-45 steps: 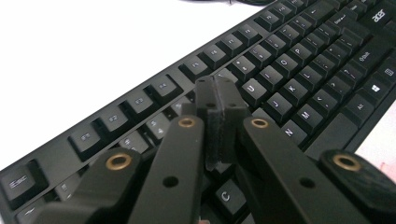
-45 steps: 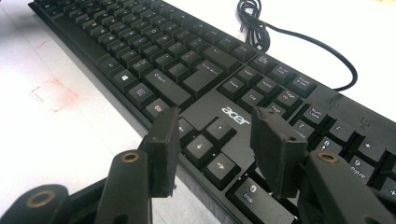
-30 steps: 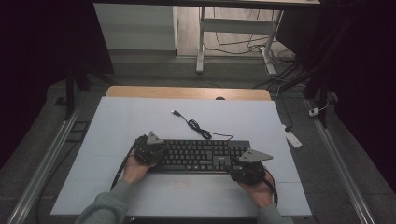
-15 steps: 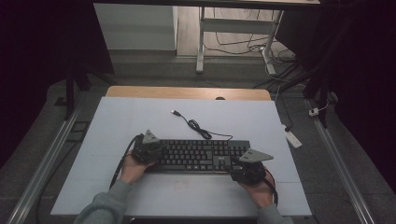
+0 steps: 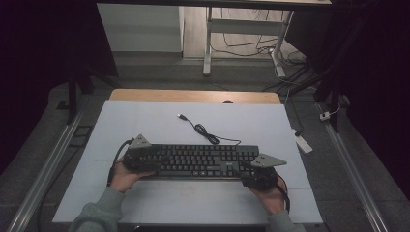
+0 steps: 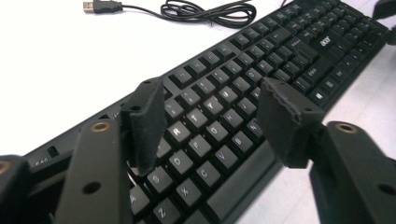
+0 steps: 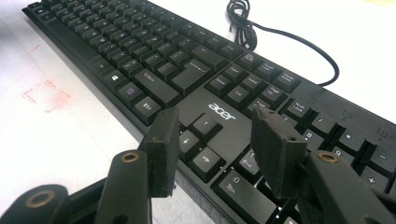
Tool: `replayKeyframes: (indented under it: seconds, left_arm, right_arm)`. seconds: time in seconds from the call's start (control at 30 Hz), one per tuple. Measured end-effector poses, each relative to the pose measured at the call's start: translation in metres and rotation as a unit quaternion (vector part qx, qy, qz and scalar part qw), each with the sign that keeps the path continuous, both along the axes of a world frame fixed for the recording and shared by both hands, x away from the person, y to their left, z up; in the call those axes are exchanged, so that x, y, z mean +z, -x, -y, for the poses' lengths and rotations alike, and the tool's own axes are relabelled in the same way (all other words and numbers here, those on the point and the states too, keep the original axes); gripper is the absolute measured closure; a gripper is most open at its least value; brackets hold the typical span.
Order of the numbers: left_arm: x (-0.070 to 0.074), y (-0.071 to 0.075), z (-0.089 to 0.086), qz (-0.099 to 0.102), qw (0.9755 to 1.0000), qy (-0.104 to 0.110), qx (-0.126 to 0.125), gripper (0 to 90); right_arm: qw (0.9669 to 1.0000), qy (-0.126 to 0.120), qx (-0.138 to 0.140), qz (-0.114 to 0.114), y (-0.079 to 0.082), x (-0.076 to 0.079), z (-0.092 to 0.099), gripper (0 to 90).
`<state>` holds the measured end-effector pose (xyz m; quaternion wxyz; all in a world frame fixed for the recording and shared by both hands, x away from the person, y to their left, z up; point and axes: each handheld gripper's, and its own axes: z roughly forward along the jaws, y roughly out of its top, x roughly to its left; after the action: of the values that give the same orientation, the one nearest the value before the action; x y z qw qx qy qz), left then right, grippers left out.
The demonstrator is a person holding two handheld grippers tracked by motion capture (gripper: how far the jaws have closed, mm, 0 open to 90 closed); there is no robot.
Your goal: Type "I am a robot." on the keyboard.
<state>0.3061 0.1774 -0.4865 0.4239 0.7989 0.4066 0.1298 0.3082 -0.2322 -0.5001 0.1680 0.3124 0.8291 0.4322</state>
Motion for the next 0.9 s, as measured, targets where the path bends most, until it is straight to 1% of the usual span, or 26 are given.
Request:
replayKeyframes:
  seconds: [0.03, 0.07, 0.17, 0.23, 0.27, 0.3, 0.33, 0.37, 0.43, 0.47, 0.53, 0.63, 0.7, 0.77, 0.83, 0.9]
  left_arm:
    - [0.0, 0.002, -0.001, 0.0, 1.0, 0.0, 0.0, 39.0]
    - [0.0, 0.004, -0.002, -0.001, 1.0, -0.001, 0.001, 38.1]
    - [0.0, 0.009, -0.005, -0.005, 1.0, -0.007, -0.001, 34.8]
    - [-0.001, 0.013, -0.007, -0.007, 0.9999, -0.01, 0.001, 33.2]
    - [-0.002, 0.015, -0.009, -0.006, 0.9999, -0.011, 0.002, 32.5]
    - [-0.003, 0.017, -0.011, -0.005, 0.9999, -0.013, 0.003, 31.9]
    - [-0.004, 0.018, -0.013, -0.006, 0.9999, -0.013, 0.004, 31.5]
    - [-0.006, 0.02, -0.016, -0.007, 0.9999, -0.012, 0.006, 31.3]
    - [-0.01, 0.023, -0.022, -0.013, 0.9997, -0.011, 0.015, 29.5]
    - [-0.012, 0.025, -0.025, -0.015, 0.9997, -0.01, 0.019, 29.4]
    - [-0.014, 0.03, -0.031, -0.017, 0.9996, -0.006, 0.021, 29.3]
    - [-0.015, 0.037, -0.039, -0.014, 0.9996, -0.007, 0.022, 29.3]
    - [-0.015, 0.04, -0.041, -0.008, 0.9997, -0.002, 0.022, 29.2]
    - [-0.015, 0.041, -0.04, -0.004, 0.9998, 0.002, 0.018, 29.3]
    - [-0.015, 0.041, -0.038, -0.001, 0.9999, -0.001, 0.012, 29.2]
    - [-0.017, 0.039, -0.037, -0.001, 0.9999, -0.004, 0.01, 29.2]
  right_arm:
    - [1.0, -0.003, 0.0, 0.001, 0.0, -0.001, 0.001, 52.4]
    - [1.0, 0.002, -0.001, 0.0, 0.0, 0.0, 0.002, 52.4]
    - [1.0, -0.005, 0.0, 0.003, -0.001, -0.001, 0.003, 52.4]
    - [1.0, 0.0, -0.004, 0.004, 0.0, 0.0, 0.005, 52.4]
    - [1.0, -0.006, -0.001, 0.003, -0.001, 0.0, 0.005, 52.4]
    - [1.0, -0.003, -0.004, 0.005, 0.0, 0.0, 0.005, 52.4]
    - [1.0, -0.007, -0.001, 0.005, -0.001, 0.0, 0.006, 52.4]
    - [1.0, -0.002, -0.004, 0.006, -0.001, 0.0, 0.006, 52.4]
    - [1.0, -0.003, -0.001, 0.003, -0.002, 0.0, 0.007, 52.4]
    - [1.0, -0.002, -0.003, 0.003, -0.002, 0.0, 0.007, 52.4]
    - [0.9999, -0.01, -0.003, 0.003, -0.002, 0.0, 0.008, 52.4]
    - [0.9999, -0.009, -0.004, 0.005, -0.001, 0.001, 0.009, 52.4]
    - [0.9999, -0.008, -0.004, 0.006, -0.001, 0.001, 0.009, 52.5]
    - [0.9999, -0.008, -0.006, 0.005, -0.002, 0.001, 0.009, 52.5]
    - [0.9999, -0.01, -0.008, 0.006, -0.002, 0.001, 0.008, 52.5]
    - [0.9999, -0.01, -0.004, 0.006, -0.003, 0.002, 0.007, 52.6]
